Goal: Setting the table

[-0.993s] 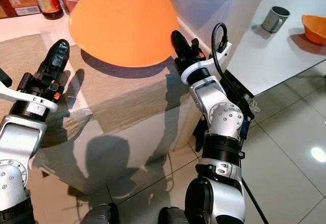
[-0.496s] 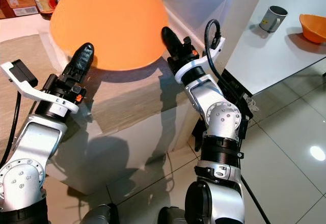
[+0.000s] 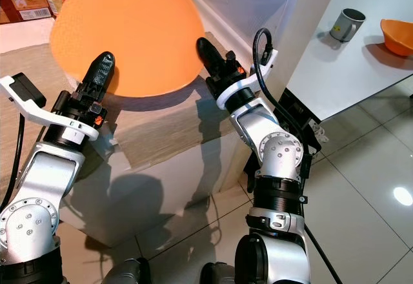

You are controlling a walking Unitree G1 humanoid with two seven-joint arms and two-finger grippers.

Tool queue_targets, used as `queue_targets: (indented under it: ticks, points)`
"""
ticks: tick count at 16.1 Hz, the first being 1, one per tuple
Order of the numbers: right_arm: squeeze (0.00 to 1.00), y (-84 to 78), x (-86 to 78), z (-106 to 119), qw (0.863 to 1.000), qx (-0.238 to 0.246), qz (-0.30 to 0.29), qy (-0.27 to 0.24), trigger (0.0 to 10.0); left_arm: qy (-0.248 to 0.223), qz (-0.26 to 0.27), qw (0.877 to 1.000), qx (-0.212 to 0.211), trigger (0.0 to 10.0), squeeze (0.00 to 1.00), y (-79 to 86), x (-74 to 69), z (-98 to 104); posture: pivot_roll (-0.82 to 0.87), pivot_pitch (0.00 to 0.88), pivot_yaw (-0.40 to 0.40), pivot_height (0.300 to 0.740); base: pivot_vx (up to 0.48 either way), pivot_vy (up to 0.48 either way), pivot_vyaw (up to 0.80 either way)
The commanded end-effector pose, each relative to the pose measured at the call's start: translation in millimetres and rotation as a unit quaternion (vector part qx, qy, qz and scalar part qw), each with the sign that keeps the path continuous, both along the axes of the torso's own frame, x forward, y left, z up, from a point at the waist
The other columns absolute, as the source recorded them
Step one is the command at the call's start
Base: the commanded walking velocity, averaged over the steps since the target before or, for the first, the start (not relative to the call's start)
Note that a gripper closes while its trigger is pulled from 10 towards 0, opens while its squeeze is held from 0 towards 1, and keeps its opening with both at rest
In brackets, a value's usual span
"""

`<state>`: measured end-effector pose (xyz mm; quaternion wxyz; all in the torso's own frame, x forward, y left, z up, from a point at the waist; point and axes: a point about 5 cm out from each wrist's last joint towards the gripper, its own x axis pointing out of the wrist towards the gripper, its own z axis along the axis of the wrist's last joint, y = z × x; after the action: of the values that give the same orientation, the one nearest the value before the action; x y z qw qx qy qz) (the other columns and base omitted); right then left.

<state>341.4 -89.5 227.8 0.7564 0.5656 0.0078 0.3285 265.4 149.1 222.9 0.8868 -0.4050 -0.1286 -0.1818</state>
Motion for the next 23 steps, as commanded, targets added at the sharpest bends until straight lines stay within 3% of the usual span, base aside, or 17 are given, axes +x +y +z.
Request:
queue_targets:
  ticks: [1,21,22,23]
  points:
    - [0.00,5.6,-5.7,8.1,0.999,0.025,0.014,-0.026,0.0,-0.004,-0.004,1.000,0.001,0.0,0.00,-3.0,0.2,2.5,-0.06,0.128,-0.033,0.740,0.000,0.000,0.00]
    - [0.00,5.1,-5.9,9.2,0.999,0.007,0.009,-0.033,0.0,-0.006,0.016,1.000,-0.002,0.0,0.00,6.6,-1.3,5.2,-0.05,0.134,-0.034,0.740,0.000,0.000,0.00]
    - [0.00,4.9,-5.5,8.6,0.999,-0.008,0.002,-0.035,4.2,-0.007,0.016,1.000,-0.003,0.0,0.00,6.7,-1.4,5.5,-0.05,0.134,-0.033,0.740,0.000,0.000,0.00]
    - [0.00,4.1,-5.5,9.4,0.999,-0.019,-0.008,-0.048,10.0,-0.007,0.017,1.000,-0.005,0.0,0.00,6.9,-1.6,5.8,-0.05,0.134,-0.033,0.740,0.000,0.000,0.00]
